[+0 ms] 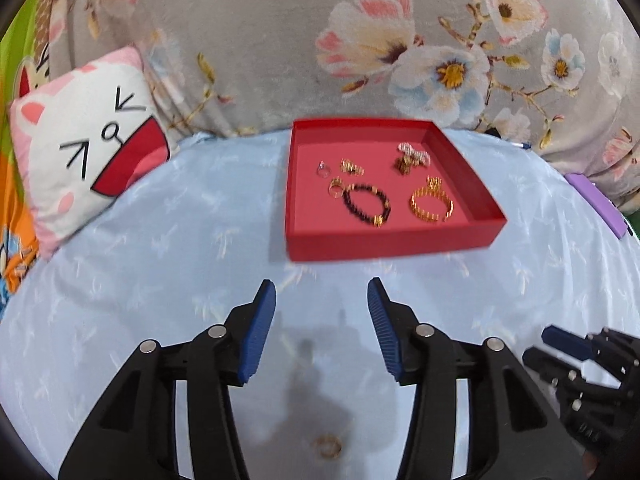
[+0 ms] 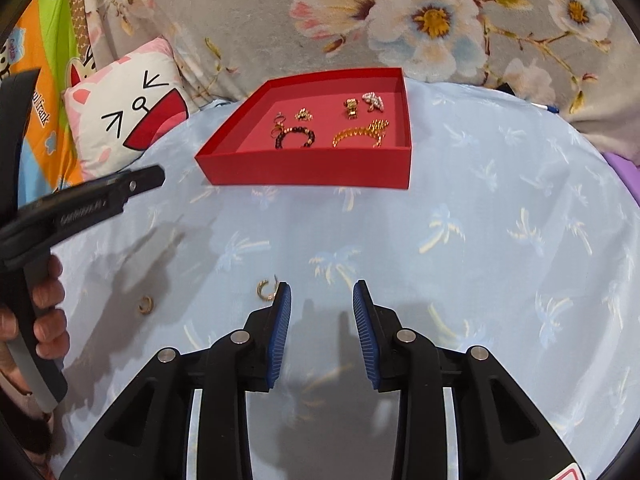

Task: Organize jewelry
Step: 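Withdraw both tools from the red box toward the hoop earrings, then grasp a gold hoop earring with the right tool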

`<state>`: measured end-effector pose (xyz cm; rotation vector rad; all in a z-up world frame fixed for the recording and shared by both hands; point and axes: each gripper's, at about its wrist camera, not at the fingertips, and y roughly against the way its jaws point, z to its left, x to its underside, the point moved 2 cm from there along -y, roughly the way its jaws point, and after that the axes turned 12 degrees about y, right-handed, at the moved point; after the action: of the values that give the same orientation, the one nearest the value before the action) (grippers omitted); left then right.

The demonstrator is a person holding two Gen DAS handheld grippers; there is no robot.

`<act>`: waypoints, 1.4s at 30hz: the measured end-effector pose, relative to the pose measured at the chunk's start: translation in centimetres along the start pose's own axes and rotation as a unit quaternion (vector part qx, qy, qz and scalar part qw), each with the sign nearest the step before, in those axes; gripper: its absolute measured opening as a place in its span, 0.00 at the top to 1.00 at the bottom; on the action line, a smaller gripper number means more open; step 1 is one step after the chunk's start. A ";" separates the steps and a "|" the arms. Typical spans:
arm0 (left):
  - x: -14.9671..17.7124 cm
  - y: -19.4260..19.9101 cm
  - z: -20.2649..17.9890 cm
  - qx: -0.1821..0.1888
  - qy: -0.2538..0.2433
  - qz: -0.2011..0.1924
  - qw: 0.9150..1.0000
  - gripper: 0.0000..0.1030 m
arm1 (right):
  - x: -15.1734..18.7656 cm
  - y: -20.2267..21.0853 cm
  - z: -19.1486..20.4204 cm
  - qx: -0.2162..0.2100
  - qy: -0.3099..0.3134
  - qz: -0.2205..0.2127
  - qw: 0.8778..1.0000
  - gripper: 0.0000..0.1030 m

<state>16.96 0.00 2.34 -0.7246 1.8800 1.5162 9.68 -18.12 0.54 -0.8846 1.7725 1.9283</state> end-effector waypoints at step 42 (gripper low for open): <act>7.4 0.2 1.5 -0.023 -0.030 0.046 0.998 0.32 | 1.4 -1.8 2.7 0.010 0.031 0.016 0.999 0.56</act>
<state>12.09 1.24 -3.30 -0.6133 1.8617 1.6239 9.24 -15.44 -1.71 -0.9238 1.8490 1.9186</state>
